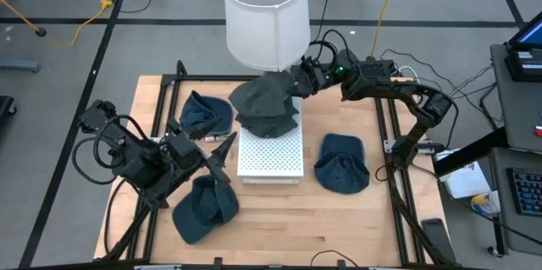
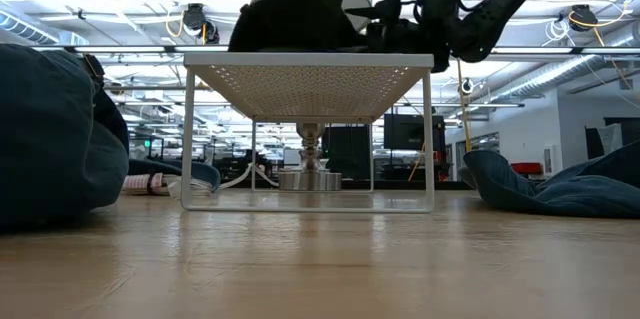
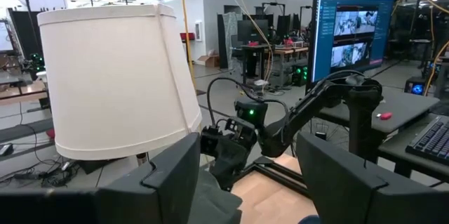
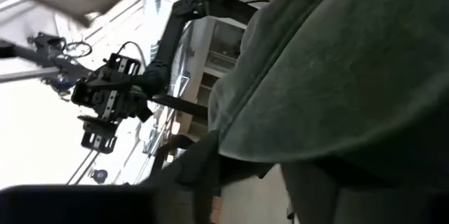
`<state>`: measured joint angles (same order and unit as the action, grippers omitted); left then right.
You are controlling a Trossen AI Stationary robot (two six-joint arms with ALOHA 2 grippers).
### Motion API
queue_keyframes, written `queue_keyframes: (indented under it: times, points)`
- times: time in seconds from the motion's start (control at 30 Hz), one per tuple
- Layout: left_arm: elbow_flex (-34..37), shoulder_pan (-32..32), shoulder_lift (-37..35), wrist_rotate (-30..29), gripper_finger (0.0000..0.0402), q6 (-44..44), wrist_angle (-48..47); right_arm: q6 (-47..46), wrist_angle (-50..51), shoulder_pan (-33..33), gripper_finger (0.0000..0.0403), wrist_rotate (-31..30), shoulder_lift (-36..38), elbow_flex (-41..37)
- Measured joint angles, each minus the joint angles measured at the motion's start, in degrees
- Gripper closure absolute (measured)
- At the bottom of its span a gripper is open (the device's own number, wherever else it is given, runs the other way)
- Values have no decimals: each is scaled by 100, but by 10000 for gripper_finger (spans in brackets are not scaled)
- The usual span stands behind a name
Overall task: Pick & Place hat
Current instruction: Stack the gray cap on the gray cap on the shelf
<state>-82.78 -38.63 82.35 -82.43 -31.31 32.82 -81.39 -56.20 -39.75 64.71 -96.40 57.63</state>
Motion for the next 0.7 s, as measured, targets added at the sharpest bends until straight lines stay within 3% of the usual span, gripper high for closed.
queue_keyframes:
  times: [0.13, 0.27, 0.57, 0.7]
  points:
    - [2, 0, -19, 2, 160, -33, -3, -261, 224, -8, 200, 151, -2, 0]
    - [2, 1, -40, 0, 160, -131, 28, -486, 497, 0, 174, 284, 94, -4]
    - [2, 4, -72, 33, 160, -199, 37, 195, 2699, -74, 187, 85, 703, -6]
    - [2, 4, -72, 42, 160, -194, 48, 842, 4028, -17, 199, -530, 972, -39]
